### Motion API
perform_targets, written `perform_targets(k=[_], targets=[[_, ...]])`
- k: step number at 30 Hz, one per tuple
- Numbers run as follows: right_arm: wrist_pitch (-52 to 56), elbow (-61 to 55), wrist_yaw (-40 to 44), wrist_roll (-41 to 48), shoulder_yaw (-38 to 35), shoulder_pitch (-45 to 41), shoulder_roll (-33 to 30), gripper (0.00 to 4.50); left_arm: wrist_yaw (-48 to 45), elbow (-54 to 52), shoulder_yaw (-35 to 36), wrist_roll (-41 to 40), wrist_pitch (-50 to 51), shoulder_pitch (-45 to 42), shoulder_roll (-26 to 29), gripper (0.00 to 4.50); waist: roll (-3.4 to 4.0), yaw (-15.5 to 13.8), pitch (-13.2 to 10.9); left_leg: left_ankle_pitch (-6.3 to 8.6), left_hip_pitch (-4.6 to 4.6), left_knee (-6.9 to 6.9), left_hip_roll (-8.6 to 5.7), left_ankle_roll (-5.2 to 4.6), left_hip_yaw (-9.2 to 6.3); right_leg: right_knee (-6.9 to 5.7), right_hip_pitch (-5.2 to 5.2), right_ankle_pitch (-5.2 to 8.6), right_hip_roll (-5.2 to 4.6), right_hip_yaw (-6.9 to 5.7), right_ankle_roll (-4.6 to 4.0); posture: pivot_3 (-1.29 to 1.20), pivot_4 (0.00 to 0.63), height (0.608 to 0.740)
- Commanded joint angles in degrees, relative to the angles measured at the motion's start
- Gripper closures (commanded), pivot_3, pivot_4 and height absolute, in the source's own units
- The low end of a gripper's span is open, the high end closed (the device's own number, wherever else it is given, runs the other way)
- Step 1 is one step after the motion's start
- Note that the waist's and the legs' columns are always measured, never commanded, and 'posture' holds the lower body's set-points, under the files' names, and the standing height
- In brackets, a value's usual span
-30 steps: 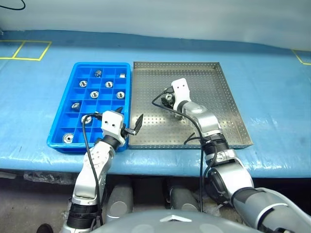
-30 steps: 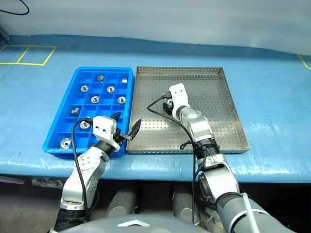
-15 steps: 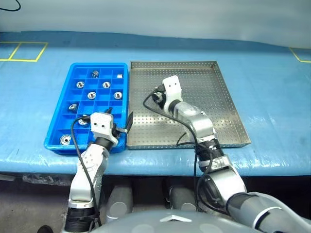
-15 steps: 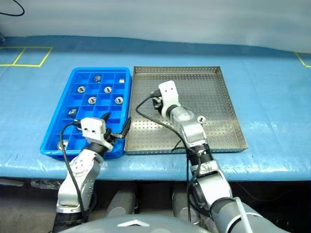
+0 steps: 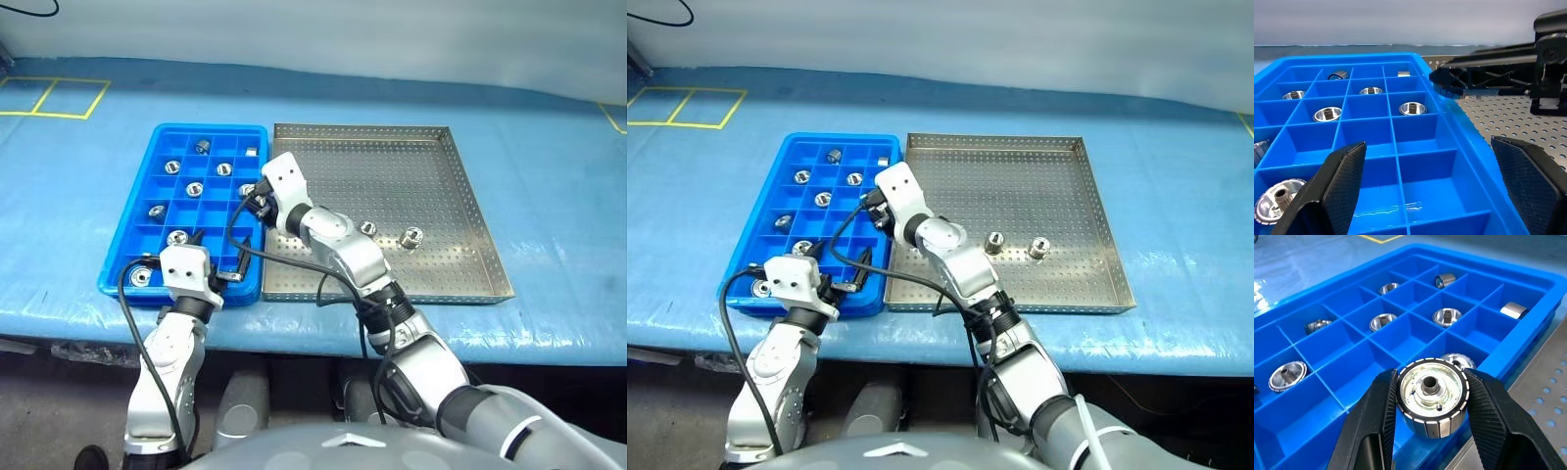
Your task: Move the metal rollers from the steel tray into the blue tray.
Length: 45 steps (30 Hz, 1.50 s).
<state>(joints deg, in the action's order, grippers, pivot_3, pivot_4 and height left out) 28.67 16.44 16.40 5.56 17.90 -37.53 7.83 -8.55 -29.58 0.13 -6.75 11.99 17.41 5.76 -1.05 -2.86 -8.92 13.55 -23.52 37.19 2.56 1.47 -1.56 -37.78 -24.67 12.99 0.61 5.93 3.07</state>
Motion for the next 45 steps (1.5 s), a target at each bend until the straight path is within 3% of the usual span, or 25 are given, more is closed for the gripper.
perform_targets(k=[1,17,30,37,41,43,45], targets=[[-3.08,1.01,1.55,0.54,0.56,-4.48,4.81,2.74,1.83,-3.39,1.56,0.69,-1.6,2.23,-0.42,0.0,0.0,-0.57,0.0,0.0,0.01,-0.03,0.0,0.0,-0.02,-0.01,0.0,0.0,0.0,-0.03,0.0,0.43,0.15,0.74],[-9.64,14.28,2.0,1.56,-3.82,-10.5,4.19,2.74,4.85,-6.37,0.76,1.61,-2.07,6.64,-1.76,0.0,0.02,-7.55,-0.05,0.0,-0.09,-0.08,0.02,0.02,-0.14,0.11,-0.08,0.11,-0.01,-0.23,-0.13,0.51,0.15,0.74],[-10.8,15.88,5.22,1.79,-1.55,-9.01,7.3,2.74,4.86,-5.59,0.26,1.41,-1.78,5.45,-1.83,0.0,0.03,-8.3,-0.06,0.01,-0.13,-0.12,0.05,0.04,-0.14,0.09,-0.13,0.13,0.01,-0.26,-0.16,0.49,0.15,0.74],[-14.35,24.38,3.18,1.05,-2.51,-10.58,7.36,2.74,5.56,-6.64,0.59,1.59,-1.67,6.57,-2.16,0.0,0.03,-9.24,-0.04,0.02,-0.05,-0.12,0.04,0.05,-0.14,0.1,-0.07,0.14,0.0,-0.28,-0.17,0.53,0.15,0.74],[-15.16,25.01,2.03,0.83,-2.98,-10.03,6.18,1.45,5.56,-6.5,0.38,1.54,-1.47,6.33,-2.05,0.0,0.01,-9.9,-0.01,0.02,0.03,-0.05,0.04,0.06,-0.15,0.09,0.0,0.16,-0.02,-0.28,-0.19,0.51,0.15,0.74],[-13.81,19.84,2.4,1.18,-2.66,-8.07,4.87,0.84,5.14,-5.94,0.13,1.35,-1.1,5.26,-1.76,0.0,0.02,-10.0,-0.02,0.02,0.01,-0.01,0.04,0.07,-0.13,0.1,-0.02,0.16,-0.03,-0.28,-0.19,0.47,0.15,0.74],[-11.5,11.74,2.52,2.16,-2.79,-5.3,3.06,0.84,4.42,-5.25,-0.18,1.1,-0.48,3.66,-1.24,0.0,0.04,-10.04,-0.05,0.02,-0.1,0.01,0.04,0.08,-0.14,0.11,-0.08,0.16,-0.04,-0.28,-0.18,0.44,0.15,0.74]])
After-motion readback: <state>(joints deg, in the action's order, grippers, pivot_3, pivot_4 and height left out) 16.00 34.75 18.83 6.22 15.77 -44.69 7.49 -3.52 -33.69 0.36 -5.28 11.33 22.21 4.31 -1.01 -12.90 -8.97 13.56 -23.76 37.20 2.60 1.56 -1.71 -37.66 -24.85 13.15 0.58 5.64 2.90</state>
